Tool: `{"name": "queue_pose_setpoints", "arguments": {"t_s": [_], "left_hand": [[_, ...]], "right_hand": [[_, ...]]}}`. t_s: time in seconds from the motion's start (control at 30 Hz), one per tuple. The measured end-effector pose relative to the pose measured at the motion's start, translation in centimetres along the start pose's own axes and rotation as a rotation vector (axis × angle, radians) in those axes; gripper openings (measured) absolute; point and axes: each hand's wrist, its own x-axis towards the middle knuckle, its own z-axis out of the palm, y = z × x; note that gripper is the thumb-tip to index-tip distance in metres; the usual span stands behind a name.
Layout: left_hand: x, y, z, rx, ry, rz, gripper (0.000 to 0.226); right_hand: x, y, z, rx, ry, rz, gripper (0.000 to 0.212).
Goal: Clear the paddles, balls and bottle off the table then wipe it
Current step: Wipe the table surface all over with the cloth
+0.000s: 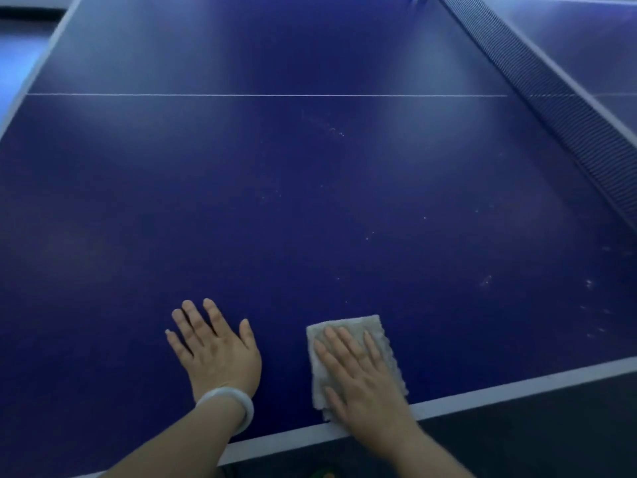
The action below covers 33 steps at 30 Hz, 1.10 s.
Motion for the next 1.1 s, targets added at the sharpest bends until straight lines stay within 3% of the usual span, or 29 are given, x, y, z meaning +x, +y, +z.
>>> {"name": "queue_pose_setpoints", "arguments": {"t_s": [0.07,0.13,0.2,0.23,0.3,0.4,0.5,0.57,0.67,0.73,0.8,0.9,0.97,1.03,1.1], "left_hand": [[0.0,0.0,0.0,-0.004,0.004,0.003,0.077],[0.0,0.0,0.0,0.001,0.007,0.008,0.078],[0.1,-0.1,0.0,-0.003,0.009,0.006,0.078],[0.1,-0.1,0.0,-0.004,0.008,0.005,0.078],[0.1,-0.1,0.0,0.0,0.009,0.002,0.078],[0.2,0.0,0.0,0.007,0.009,0.002,0.077],[0.2,-0.1,0.1,0.022,0.004,-0.003,0.077],[0.2,-0.2,0.2,0.025,0.002,-0.007,0.078],[0.3,-0.1,0.2,0.02,0.0,-0.003,0.078],[0.3,-0.1,0.1,0.027,-0.003,-0.008,0.079],[0.3,-0.1,0.1,0.033,-0.005,-0.013,0.079],[0.3,0.0,0.2,0.036,-0.012,-0.014,0.078],[0.3,0.0,0.2,0.04,-0.01,-0.014,0.078],[0.2,0.0,0.2,0.041,-0.004,-0.014,0.078],[0.2,0.0,0.2,0.04,-0.004,-0.013,0.079]], "right_hand": [[-1.0,4.7,0.3,-0.062,-0.022,0.143,0.067],[-1.6,7.7,-0.3,0.006,-0.04,0.552,0.061],[-1.2,6.8,-0.3,0.076,-0.008,0.842,0.066],[-0.6,4.9,-0.2,0.091,0.004,0.862,0.067],[0.9,0.3,0.1,0.113,0.02,0.701,0.063],[4.0,-4.2,0.4,0.145,0.068,0.246,0.064],[7.7,-1.3,-0.7,0.085,0.048,0.0,0.062],[9.3,3.4,-1.0,0.085,-0.006,0.13,0.059],[8.7,8.7,-1.7,0.159,0.021,0.679,0.057],[8.1,7.8,-1.7,0.164,0.042,0.872,0.058],[8.4,4.1,-1.2,0.13,0.067,0.805,0.06],[10.6,-0.4,-0.4,0.116,0.06,0.341,0.062],[12.9,-0.1,-0.9,0.08,0.026,0.101,0.061],[15.3,3.3,-1.5,0.025,-0.007,0.064,0.06],[17.1,8.2,-2.2,0.02,-0.021,0.241,0.059]]}}
